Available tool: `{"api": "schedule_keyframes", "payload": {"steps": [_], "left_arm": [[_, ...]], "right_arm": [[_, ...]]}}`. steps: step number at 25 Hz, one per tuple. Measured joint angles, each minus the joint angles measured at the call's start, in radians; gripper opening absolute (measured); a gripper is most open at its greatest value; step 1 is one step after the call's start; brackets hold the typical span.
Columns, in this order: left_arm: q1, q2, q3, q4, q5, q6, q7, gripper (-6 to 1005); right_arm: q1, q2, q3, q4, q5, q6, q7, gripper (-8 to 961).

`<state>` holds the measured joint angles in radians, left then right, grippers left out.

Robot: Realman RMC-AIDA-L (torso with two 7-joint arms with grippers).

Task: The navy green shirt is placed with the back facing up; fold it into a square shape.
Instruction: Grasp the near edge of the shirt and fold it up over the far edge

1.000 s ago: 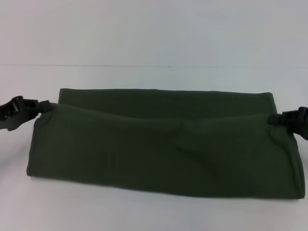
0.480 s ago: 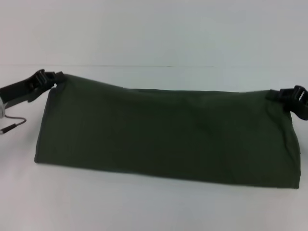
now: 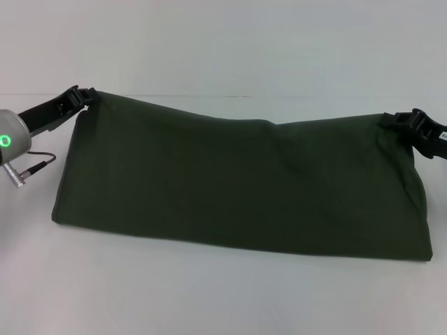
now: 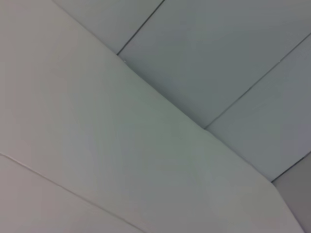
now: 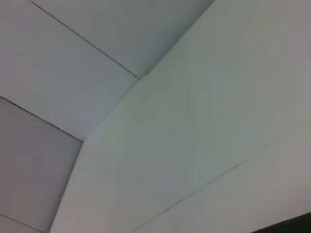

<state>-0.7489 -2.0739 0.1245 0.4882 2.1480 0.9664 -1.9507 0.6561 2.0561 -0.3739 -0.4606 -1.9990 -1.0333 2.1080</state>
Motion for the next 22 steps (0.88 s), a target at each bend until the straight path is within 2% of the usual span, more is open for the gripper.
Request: {"api": "schedule_keyframes", "payload": {"steps": [3,11,22], "left_arm": [[-0.01,-0.017,0.005,-0.001,-0.007,-0.048,0.025,14],[-0.032,-0.045,0.064,-0.001,-0.033,-0.172,0.048,15],[-0.04,-0.052,0.064,-0.016,-0.094,-0.245,0.1,15]], "right_arm": [[0.017,0.005,0.0,0.016,0.0,0.049,-0.02,40],[0.043,0.019,-0.002,0.023,0.014,0.115,-0.036,40],[0.052,0.028,-0.002,0.035,0.046,0.173,-0.058,40]]}}
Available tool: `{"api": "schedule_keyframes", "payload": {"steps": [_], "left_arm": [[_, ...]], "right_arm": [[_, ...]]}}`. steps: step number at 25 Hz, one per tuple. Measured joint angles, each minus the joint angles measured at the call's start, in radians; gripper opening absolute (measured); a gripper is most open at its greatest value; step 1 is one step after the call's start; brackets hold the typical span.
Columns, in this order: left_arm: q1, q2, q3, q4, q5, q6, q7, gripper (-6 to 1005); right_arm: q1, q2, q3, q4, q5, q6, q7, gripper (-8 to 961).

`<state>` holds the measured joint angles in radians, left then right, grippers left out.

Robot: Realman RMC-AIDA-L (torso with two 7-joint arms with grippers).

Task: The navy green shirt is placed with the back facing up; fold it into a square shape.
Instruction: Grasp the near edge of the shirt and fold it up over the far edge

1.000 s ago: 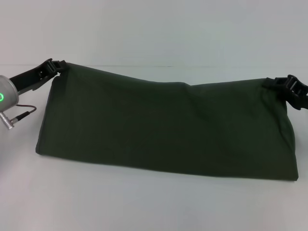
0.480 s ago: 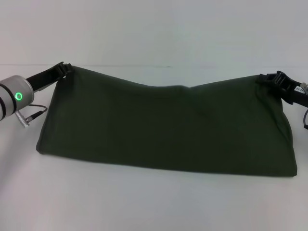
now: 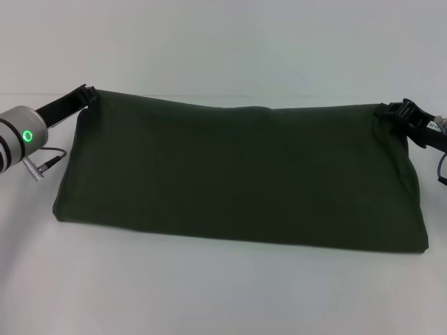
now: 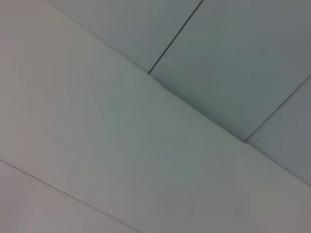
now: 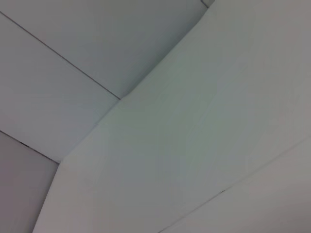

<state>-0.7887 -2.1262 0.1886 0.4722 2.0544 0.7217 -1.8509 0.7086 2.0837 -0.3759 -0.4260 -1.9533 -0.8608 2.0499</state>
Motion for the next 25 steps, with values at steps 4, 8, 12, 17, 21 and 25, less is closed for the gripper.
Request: {"api": "schedule_keyframes", "payload": {"steps": [4,8,12,17,21,25], "left_arm": [[-0.003,-0.004,0.0,-0.011,-0.019,-0.023,0.018,15],[-0.007,-0.011,0.0,-0.011,-0.029,-0.04,0.044,14],[-0.01,-0.019,0.0,-0.013,-0.051,-0.054,0.064,14],[-0.011,-0.032,0.0,-0.013,-0.091,-0.068,0.112,14],[-0.011,-0.035,0.0,-0.029,-0.135,-0.068,0.162,15],[-0.011,-0.035,0.001,-0.044,-0.169,-0.068,0.2,16]], "right_arm": [[0.002,0.001,0.0,0.002,0.001,0.013,-0.005,40],[0.006,0.001,0.0,0.004,0.002,0.022,-0.006,40],[0.012,0.001,0.0,0.018,0.003,0.036,-0.018,40],[0.018,0.002,0.0,0.034,0.005,0.059,-0.032,40],[0.024,0.002,0.0,0.04,0.005,0.074,-0.041,40],[0.027,0.004,0.0,0.04,0.005,0.088,-0.044,40]]}}
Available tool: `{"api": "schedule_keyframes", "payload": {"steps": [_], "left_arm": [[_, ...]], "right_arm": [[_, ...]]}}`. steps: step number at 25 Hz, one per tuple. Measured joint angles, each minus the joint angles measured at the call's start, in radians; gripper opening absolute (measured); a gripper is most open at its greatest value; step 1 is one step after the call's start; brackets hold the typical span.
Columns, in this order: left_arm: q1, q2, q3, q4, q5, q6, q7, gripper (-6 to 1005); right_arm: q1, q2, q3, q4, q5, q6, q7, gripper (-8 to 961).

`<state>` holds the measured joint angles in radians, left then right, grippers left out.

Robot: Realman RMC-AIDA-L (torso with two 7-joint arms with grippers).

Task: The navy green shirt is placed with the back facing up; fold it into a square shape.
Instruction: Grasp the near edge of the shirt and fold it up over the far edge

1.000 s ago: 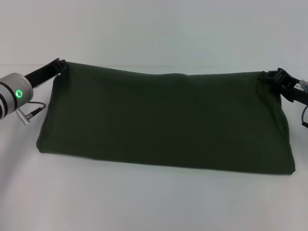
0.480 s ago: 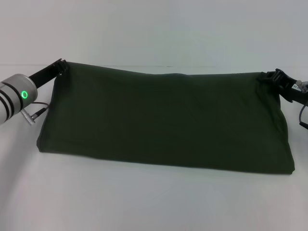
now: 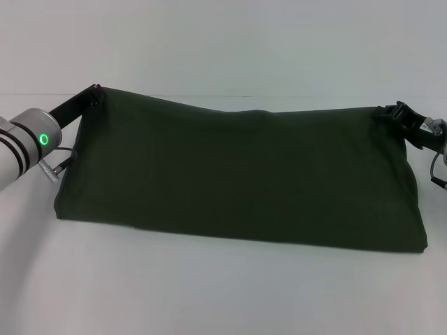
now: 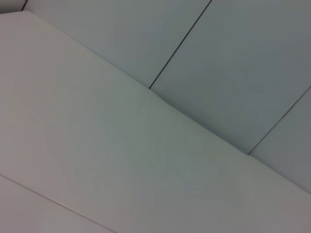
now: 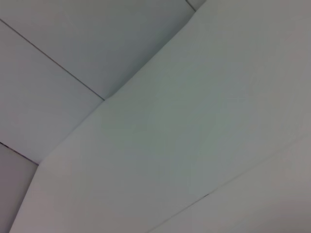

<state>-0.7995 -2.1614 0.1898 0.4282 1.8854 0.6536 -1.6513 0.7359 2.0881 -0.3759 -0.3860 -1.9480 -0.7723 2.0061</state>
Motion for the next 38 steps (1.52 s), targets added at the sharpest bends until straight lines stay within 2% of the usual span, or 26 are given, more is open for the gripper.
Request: {"api": "schedule_keyframes", "payload": {"steps": [3,6,10,15,17,21,25,28,34,38], "left_arm": [[-0.001,0.0,0.0,-0.009,-0.029,-0.001,0.015,43],[-0.001,-0.001,-0.008,-0.045,-0.129,-0.019,0.112,83],[-0.001,-0.002,-0.012,-0.141,-0.412,-0.034,0.394,137],[0.001,-0.003,-0.007,-0.166,-0.46,-0.031,0.444,204],[0.004,-0.003,-0.007,-0.168,-0.462,-0.028,0.443,296],[0.014,-0.002,0.008,-0.182,-0.452,0.0,0.428,479],[0.032,0.0,0.102,-0.191,-0.449,0.023,0.372,664],[0.039,-0.001,0.125,-0.191,-0.449,0.03,0.356,665],[0.056,-0.003,0.175,-0.197,-0.449,0.055,0.332,657],[0.067,-0.005,0.178,-0.2,-0.45,0.076,0.332,658]], "right_arm": [[0.002,0.002,-0.001,0.0,0.004,0.016,-0.012,41],[0.002,0.002,-0.001,0.009,0.062,0.027,-0.075,41],[0.002,0.001,-0.001,0.033,0.153,0.036,-0.179,124],[0.007,0.001,-0.001,0.054,0.177,0.089,-0.192,276],[0.009,0.001,-0.001,0.063,0.177,0.107,-0.188,341],[0.007,0.001,-0.001,0.066,0.177,0.111,-0.188,543],[0.002,0.001,-0.001,0.065,0.178,0.11,-0.187,710],[-0.003,0.0,-0.001,0.066,0.178,0.102,-0.187,826],[-0.031,-0.013,-0.001,0.065,0.172,0.038,-0.186,833],[-0.082,-0.026,-0.001,0.056,0.172,-0.041,-0.182,836]]}}
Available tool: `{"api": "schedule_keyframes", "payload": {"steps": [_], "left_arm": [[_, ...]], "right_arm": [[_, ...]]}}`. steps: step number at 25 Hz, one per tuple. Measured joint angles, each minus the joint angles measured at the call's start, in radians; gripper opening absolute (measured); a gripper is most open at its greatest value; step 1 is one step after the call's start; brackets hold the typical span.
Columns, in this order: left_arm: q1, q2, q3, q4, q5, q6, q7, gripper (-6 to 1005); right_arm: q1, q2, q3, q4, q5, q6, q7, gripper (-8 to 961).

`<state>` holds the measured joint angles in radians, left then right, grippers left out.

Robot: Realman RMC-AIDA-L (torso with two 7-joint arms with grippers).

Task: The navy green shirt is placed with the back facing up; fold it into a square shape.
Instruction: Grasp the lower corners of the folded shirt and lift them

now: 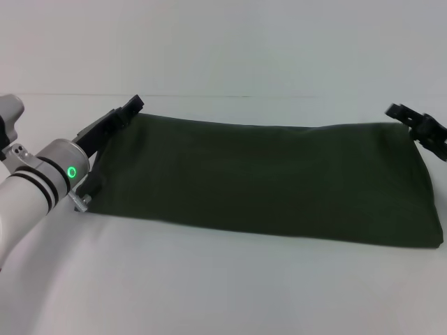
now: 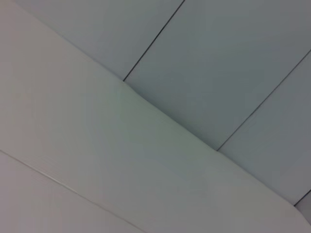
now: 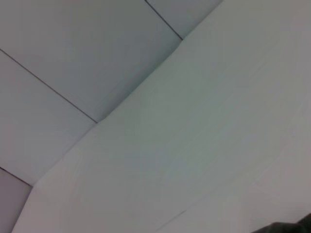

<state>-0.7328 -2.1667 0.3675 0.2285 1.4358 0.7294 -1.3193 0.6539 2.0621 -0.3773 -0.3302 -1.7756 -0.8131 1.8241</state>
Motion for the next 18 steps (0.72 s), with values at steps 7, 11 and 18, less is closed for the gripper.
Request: {"api": "schedule_keyframes", "payload": {"steps": [7,11,18], "left_arm": [[0.029,0.0,0.005,-0.01,-0.001,0.053,-0.01,661],[0.039,0.001,0.035,-0.01,-0.001,0.07,-0.026,662],[0.071,0.024,0.221,0.027,-0.002,0.128,-0.205,665]], "right_arm": [[-0.1,-0.05,-0.007,-0.004,-0.002,-0.122,0.048,837],[-0.123,-0.058,-0.011,-0.006,-0.002,-0.154,0.05,836],[-0.165,-0.078,-0.015,-0.032,-0.002,-0.283,0.045,836]]}}
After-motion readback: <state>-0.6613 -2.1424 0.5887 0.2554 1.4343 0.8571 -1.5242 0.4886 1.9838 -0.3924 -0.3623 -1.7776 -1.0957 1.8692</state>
